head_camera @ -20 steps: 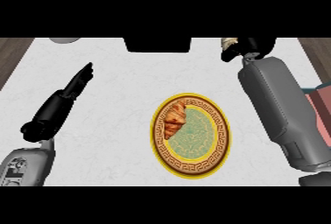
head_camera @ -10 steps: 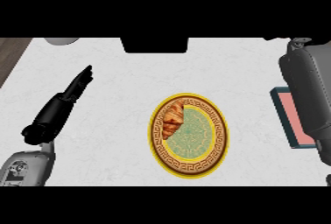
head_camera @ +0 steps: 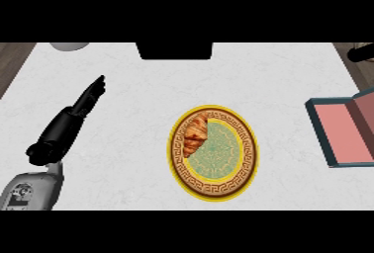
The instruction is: Pick the cupcake from the plate and place it in the cardboard box
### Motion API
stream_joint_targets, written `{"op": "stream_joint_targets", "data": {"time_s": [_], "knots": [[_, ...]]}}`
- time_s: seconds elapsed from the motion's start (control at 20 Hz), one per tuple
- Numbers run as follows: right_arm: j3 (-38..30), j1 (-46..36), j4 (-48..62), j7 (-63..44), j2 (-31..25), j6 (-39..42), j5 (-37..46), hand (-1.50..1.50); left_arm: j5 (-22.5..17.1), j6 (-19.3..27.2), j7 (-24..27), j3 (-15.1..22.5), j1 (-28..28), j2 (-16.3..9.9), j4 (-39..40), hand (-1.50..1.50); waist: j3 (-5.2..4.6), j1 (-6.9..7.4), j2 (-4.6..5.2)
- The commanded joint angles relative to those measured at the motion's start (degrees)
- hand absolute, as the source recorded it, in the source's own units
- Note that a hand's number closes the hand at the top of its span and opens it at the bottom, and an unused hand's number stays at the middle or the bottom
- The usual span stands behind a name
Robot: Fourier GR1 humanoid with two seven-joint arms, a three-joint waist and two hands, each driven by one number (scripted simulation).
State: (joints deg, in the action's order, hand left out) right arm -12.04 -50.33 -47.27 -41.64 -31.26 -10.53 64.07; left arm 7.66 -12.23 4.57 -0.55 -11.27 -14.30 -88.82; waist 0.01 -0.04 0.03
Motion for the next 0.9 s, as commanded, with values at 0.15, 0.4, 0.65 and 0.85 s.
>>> {"op": "stream_joint_targets", "data": {"time_s": [0.15, 0.4, 0.65, 0.85], "knots": [[-5.8, 3.7, 5.4, 5.4, -4.6, 14.3, -9.2, 1.5, -0.9, -0.8, -2.6, -0.7, -2.1, -0.3, -1.9, 0.0, 0.02, 0.02, -0.08], [-6.6, 10.2, 1.4, 9.0, -6.6, 22.8, -13.3, 1.5, -0.4, -0.9, -2.2, -1.9, -2.4, -1.0, -0.2, 0.0, -0.04, -0.66, -0.26], [-9.7, 12.8, 6.9, 16.6, -9.1, 26.9, -17.7, -1.5, -0.9, -1.9, -0.7, -1.7, -3.0, -0.2, 2.3, 0.0, 0.0, -0.32, 0.03], [-11.0, 15.5, 3.0, 24.0, -9.4, 25.9, -20.9, -1.5, -2.7, -4.0, 0.3, -4.4, -1.7, -2.6, 1.0, 0.0, 0.0, -0.22, -0.11]]}}
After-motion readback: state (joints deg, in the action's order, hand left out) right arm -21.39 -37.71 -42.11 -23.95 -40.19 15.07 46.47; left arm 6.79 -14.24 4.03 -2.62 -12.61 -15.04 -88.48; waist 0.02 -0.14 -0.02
